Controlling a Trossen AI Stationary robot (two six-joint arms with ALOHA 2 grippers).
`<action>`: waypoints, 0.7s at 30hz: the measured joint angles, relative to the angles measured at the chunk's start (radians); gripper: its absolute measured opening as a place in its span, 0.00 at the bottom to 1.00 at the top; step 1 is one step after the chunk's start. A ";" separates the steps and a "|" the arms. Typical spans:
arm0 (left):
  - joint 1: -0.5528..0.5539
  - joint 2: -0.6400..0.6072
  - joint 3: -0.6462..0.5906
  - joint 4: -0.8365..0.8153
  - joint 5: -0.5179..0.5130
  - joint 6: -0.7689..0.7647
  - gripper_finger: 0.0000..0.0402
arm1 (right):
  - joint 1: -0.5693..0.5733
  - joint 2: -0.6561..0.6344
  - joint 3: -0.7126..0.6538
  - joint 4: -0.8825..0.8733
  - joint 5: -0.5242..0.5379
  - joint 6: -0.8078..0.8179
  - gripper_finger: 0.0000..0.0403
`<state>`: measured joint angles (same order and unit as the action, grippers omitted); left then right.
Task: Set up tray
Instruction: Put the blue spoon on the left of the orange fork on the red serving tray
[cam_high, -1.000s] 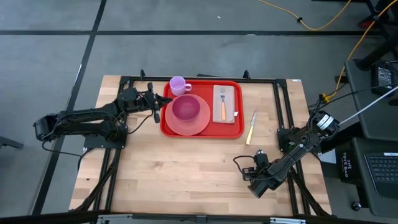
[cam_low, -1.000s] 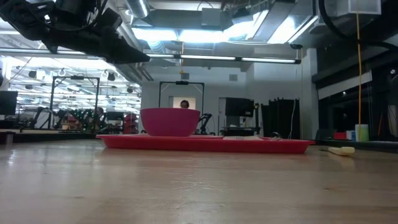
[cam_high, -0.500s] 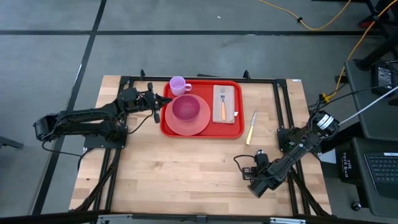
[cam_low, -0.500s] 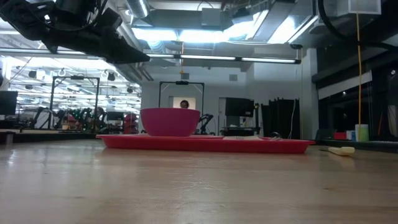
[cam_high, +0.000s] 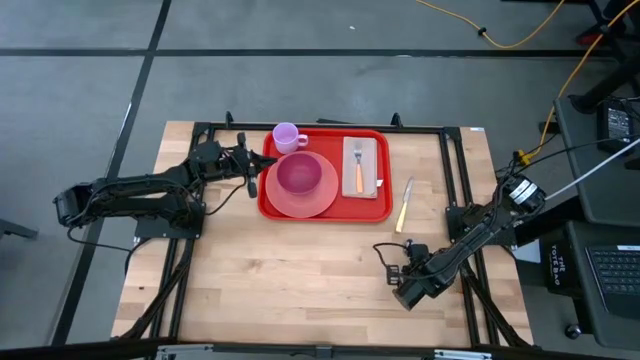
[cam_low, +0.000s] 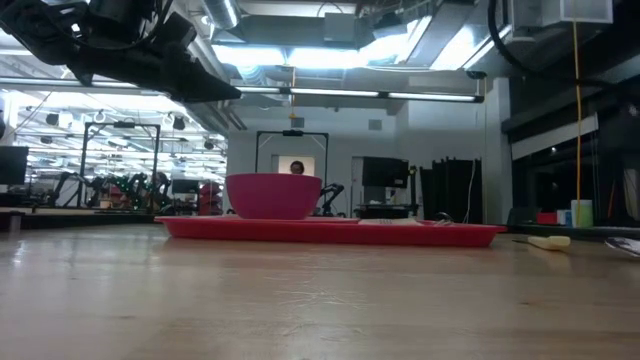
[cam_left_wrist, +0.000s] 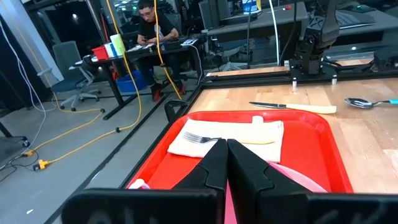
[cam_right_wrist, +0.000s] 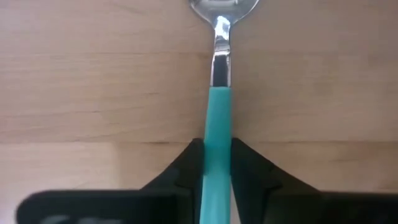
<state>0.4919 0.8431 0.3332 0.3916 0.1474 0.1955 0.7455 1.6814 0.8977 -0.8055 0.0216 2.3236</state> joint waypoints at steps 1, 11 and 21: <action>0.000 0.000 0.000 0.000 0.000 0.000 0.01 | -0.002 -0.017 -0.001 0.004 0.006 -0.007 0.17; 0.000 0.000 0.000 0.000 0.000 0.000 0.01 | -0.037 -0.190 0.004 -0.077 0.057 -0.256 0.16; 0.000 0.000 0.000 0.001 0.001 -0.002 0.01 | -0.097 -0.231 0.004 -0.126 0.204 -0.566 0.16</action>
<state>0.4919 0.8432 0.3332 0.3924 0.1482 0.1932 0.6487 1.4506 0.9020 -0.9318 0.2260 1.7581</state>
